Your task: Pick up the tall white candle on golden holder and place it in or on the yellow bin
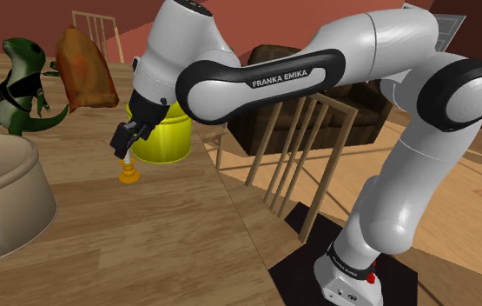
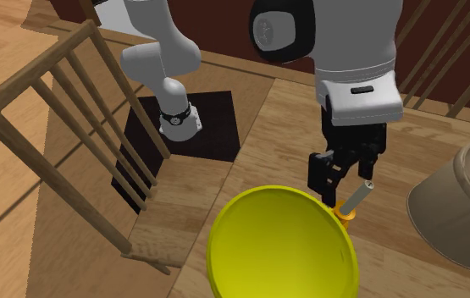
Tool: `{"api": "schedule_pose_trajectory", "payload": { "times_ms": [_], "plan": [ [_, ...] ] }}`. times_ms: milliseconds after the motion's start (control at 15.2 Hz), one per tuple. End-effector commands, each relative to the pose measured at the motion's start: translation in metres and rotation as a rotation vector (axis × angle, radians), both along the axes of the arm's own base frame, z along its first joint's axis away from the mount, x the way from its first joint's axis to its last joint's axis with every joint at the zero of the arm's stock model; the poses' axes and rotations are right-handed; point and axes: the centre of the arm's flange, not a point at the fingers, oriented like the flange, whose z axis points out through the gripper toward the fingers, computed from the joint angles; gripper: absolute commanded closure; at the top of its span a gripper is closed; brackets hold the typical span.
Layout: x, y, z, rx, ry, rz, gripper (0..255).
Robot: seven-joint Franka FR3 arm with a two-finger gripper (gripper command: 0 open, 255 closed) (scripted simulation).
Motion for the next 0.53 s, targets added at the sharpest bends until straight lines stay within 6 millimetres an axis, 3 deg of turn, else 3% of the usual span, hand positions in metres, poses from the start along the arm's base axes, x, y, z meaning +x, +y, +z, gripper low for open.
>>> {"api": "schedule_pose_trajectory", "payload": {
  "times_ms": [0, 198, 462],
  "plan": [
    [0.004, 0.003, -0.01, 0.0, -0.001, 0.001, 0],
    [0.009, 0.005, -0.022, 0.0, -0.001, 0.001, 0],
    [0.009, 0.005, -0.022, 0.0, -0.001, 0.001, 0]
  ]
}}
